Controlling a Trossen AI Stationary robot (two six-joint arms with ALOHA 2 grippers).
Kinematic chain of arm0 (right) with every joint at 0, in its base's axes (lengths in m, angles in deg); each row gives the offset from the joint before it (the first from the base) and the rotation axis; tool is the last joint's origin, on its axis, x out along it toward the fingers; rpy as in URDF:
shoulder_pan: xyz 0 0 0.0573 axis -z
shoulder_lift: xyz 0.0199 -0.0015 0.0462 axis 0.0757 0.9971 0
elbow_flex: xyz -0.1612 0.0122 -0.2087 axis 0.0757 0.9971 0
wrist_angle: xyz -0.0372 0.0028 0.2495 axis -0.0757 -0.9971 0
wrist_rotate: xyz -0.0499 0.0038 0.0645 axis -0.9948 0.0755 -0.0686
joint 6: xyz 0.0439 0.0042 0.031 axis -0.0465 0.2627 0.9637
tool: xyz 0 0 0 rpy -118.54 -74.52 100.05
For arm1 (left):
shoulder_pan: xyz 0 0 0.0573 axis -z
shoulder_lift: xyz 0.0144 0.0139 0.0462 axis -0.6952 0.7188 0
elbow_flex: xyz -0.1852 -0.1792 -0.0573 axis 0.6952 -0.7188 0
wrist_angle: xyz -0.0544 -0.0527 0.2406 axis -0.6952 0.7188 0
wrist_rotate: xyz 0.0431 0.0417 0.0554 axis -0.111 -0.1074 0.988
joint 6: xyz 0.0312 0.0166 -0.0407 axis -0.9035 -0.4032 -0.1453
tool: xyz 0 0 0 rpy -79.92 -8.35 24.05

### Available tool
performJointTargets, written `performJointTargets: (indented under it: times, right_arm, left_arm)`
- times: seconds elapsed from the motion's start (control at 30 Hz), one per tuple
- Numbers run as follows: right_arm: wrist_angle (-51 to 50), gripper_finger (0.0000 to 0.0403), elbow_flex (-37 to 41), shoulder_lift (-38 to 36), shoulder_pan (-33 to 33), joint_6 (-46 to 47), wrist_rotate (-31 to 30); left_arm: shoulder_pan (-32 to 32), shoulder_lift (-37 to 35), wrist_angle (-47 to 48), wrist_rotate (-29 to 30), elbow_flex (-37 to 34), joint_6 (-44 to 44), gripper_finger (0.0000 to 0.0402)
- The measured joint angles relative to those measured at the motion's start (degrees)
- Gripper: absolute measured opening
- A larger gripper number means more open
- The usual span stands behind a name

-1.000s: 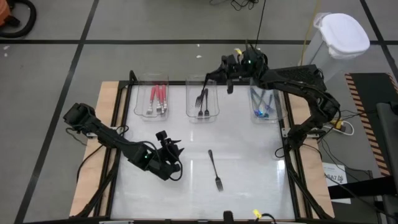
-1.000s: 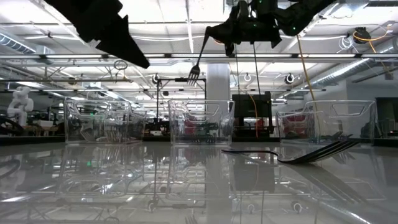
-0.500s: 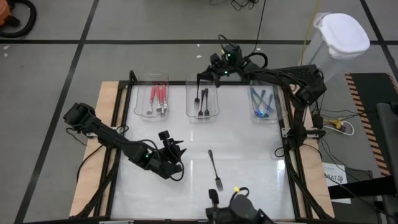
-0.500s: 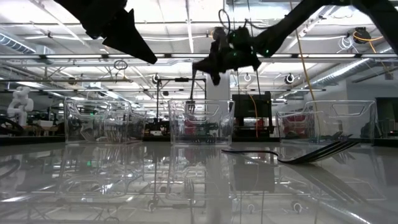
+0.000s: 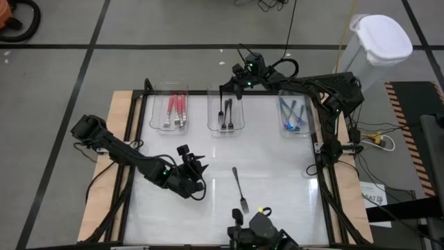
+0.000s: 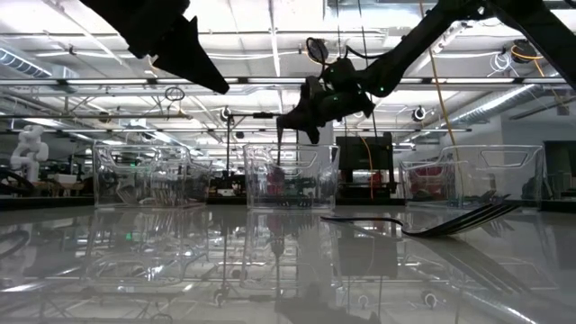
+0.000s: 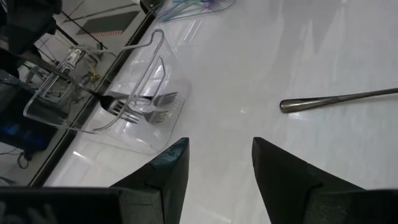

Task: Sort silverware by color (type)
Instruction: Put the black fork into the middle transparent bin

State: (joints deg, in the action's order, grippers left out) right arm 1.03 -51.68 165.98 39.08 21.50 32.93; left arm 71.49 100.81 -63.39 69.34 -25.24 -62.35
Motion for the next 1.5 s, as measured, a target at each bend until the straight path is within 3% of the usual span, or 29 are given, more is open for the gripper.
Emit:
performJointTargets:
  times: [0.27, 0.53, 0.67, 0.87, 1.1, 1.5]
  right_arm:
    - [-3.29, 0.0044, 0.00, 0.00, -0.01, -1.00, -0.14]
    - [-5.03, 0.0049, 0.00, 0.00, -0.08, -1.50, -0.34]
    - [-6.50, 0.0055, 0.00, 0.00, -0.68, -2.48, -4.47]
    - [-9.32, 0.0118, 0.00, 0.00, -2.10, -6.61, -11.96]
    - [-8.93, 0.0194, 0.02, 0.00, -3.04, -7.48, -15.28]
    - [-8.84, 0.0220, 0.02, 0.00, -3.48, -7.56, -16.66]
  left_arm:
    - [0.02, 0.01, -0.01, 0.02, -0.01, 0.00, 0.0175]
    - [0.02, 0.02, -0.03, 0.02, 0.01, 0.02, 0.0175]
    - [0.00, 0.02, -0.04, 0.03, 0.01, 0.04, 0.0175]
    - [0.00, 0.02, -0.06, 0.04, 0.01, 0.04, 0.0175]
    - [0.00, 0.02, -0.03, 0.04, 0.01, 0.04, 0.0175]
    - [0.00, 0.02, -0.03, 0.04, 0.01, 0.09, 0.0175]
